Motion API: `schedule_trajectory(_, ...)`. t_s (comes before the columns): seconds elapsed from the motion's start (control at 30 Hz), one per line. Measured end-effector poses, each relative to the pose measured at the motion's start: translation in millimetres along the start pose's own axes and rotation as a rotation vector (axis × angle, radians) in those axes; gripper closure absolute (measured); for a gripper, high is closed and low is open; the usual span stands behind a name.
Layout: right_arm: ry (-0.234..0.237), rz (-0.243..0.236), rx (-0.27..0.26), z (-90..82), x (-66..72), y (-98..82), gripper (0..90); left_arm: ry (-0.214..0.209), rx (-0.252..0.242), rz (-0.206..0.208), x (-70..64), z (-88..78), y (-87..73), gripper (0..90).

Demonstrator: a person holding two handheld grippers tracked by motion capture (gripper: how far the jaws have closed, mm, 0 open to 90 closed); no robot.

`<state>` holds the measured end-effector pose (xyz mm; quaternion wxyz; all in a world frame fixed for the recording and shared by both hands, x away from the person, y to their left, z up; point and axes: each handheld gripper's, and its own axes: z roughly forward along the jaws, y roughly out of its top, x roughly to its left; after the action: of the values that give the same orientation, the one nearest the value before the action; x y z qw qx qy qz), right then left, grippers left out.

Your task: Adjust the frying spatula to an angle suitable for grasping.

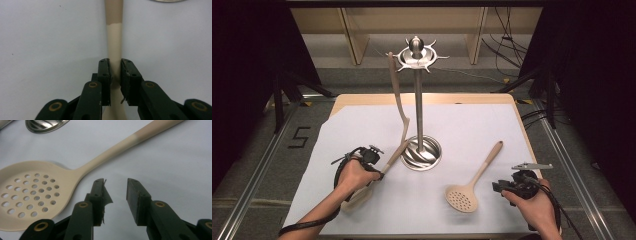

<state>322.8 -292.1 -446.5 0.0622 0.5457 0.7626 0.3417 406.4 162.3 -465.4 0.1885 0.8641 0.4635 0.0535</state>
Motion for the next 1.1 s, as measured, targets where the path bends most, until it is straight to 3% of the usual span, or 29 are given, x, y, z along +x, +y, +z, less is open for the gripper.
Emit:
schedule_trajectory(0.17, 0.003, -0.001, 0.007, 0.9, 0.5, -0.4, 67.3, -0.013, 0.012, -0.019, 2.7, 0.4, 1.0, 76.3)
schedule_trajectory(0.2, 0.003, -0.002, 0.008, 1.0, 0.5, -0.4, 67.2, -0.022, 0.022, 0.003, 4.2, 0.7, 1.8, 76.0)
schedule_trajectory(0.23, 0.004, 0.005, 0.010, 1.1, 1.2, -0.1, 67.1, -0.014, 0.013, -0.016, 2.6, 2.0, 2.5, 75.7)
schedule_trajectory(0.27, 0.005, -0.001, 0.007, 1.3, 0.8, -0.2, 67.1, -0.007, 0.028, -0.007, 2.3, 1.3, 3.4, 75.5)
schedule_trajectory(0.3, 0.007, 0.000, 0.007, 1.4, 0.9, -0.1, 67.0, -0.019, 0.028, -0.097, -4.1, 2.6, 2.8, 75.6)
schedule_trajectory(0.37, 0.007, 0.001, 0.008, 1.4, 1.0, -0.2, 67.0, -0.014, 0.044, -0.076, -3.3, 2.6, 5.2, 75.9)
schedule_trajectory(0.4, 0.006, 0.071, 0.037, -0.7, 7.0, -0.5, 66.9, -0.011, 0.050, -0.068, -3.1, 2.7, 6.2, 76.3)
schedule_trajectory(0.47, 0.007, 0.072, 0.038, -0.8, 6.9, -0.6, 66.9, -0.005, 0.061, -0.064, -3.5, 2.7, 7.6, 77.1)
schedule_trajectory(0.53, 0.008, 0.074, 0.040, -1.1, 6.9, -0.6, 67.0, -0.008, 0.068, -0.091, -5.6, 3.4, 8.6, 77.5)
schedule_trajectory(0.57, 0.009, 0.072, 0.038, -0.9, 6.6, -0.7, 67.0, 0.009, 0.076, 0.003, 0.3, 2.6, 10.7, 77.7)
schedule_trajectory(0.67, 0.009, 0.078, 0.041, -1.1, 7.2, -0.6, 67.0, 0.010, 0.071, -0.034, -1.9, 2.8, 9.8, 78.2)
schedule_trajectory(0.7, 0.009, 0.078, 0.041, -1.1, 7.2, -0.6, 67.0, 0.003, 0.063, -0.079, -4.8, 3.0, 8.5, 78.3)
schedule_trajectory(0.83, 0.010, 0.074, 0.039, -1.2, 6.2, -0.6, 67.1, -0.009, 0.044, -0.070, -3.0, 1.8, 5.4, 78.5)
schedule_trajectory(0.87, 0.012, 0.074, 0.039, -1.3, 5.9, -0.6, 67.2, -0.014, 0.038, -0.089, -3.4, 1.6, 4.2, 78.5)
schedule_trajectory(0.9, 0.011, 0.025, 0.007, 0.8, 2.5, -0.7, 67.2, -0.017, 0.026, -0.090, -2.8, 1.1, 2.9, 78.5)
schedule_trajectory(0.93, 0.009, 0.031, 0.009, 0.5, 2.7, -0.7, 67.3, -0.025, 0.018, -0.042, 1.6, 0.5, 2.7, 78.5)
schedule_trajectory(0.97, 0.007, 0.038, 0.007, 0.5, 3.1, -0.7, 67.3, -0.025, 0.008, -0.020, 3.6, -0.1, 1.7, 78.5)
schedule_trajectory(1.03, 0.002, 0.039, 0.006, 0.1, 3.3, -0.7, 67.3, -0.041, -0.002, -0.006, 4.9, -3.3, -0.7, 78.5)
schedule_trajectory(1.1, 0.005, 0.042, 0.011, 0.3, 3.1, -0.6, 67.4, -0.033, -0.033, -0.028, 4.3, -5.4, -3.7, 78.5)
